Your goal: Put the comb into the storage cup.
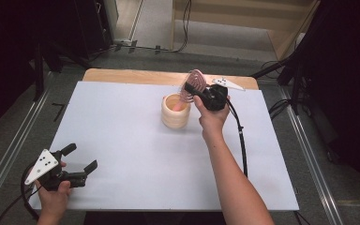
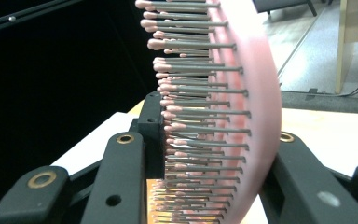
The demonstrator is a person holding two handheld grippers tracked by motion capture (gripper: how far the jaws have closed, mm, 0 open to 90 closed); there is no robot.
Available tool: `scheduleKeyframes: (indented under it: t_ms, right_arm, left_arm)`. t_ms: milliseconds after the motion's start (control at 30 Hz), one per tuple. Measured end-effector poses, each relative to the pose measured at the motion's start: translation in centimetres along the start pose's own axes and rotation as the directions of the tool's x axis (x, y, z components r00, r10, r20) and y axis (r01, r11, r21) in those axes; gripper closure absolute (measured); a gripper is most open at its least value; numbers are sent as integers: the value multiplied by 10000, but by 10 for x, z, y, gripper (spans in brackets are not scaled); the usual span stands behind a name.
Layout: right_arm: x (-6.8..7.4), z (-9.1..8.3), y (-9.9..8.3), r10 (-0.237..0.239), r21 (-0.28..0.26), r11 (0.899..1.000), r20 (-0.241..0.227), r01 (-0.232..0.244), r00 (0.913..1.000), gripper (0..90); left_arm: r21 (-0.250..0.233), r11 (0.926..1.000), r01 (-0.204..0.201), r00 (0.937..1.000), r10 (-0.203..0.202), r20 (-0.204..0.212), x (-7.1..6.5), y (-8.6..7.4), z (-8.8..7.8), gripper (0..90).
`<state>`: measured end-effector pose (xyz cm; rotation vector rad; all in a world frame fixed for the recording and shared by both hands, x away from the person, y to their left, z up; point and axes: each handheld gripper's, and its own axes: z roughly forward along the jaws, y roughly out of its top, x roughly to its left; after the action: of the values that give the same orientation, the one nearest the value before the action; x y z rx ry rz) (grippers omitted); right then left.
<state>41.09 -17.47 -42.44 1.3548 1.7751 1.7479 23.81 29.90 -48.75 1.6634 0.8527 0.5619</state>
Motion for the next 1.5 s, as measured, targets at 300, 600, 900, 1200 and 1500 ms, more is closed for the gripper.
scheduleKeyframes:
  t_ms: [300, 600, 900, 1200, 1500]
  right_arm:
    - [-5, 4, -10, 304, 45, 9995, -11, -304, 9995, 618]
    - [-8, 6, -15, 562, 0, 9984, 11, -562, 9984, 617]
    - [-15, 2, -18, 679, -6, 9977, 348, -679, 9971, 555]
    - [-15, -9, -12, 69, 341, 9994, 554, -88, 9984, 58]
    - [-11, -27, -21, -905, 784, 9933, 669, 852, 9936, 0]
  left_arm:
    - [-4, 10000, -11, 10000, 11, -7, 0, 0, 0, 0]
    - [16, 10000, -19, 10000, 19, -18, 0, 0, 0, 0]
    - [64, 9999, -80, 10000, 80, -30, -1, 0, 0, 0]
    - [71, 9999, -87, 10000, 87, -15, -1, 0, 1, 0]
    - [61, 9999, -120, 9999, 120, -42, -1, 0, 1, 0]
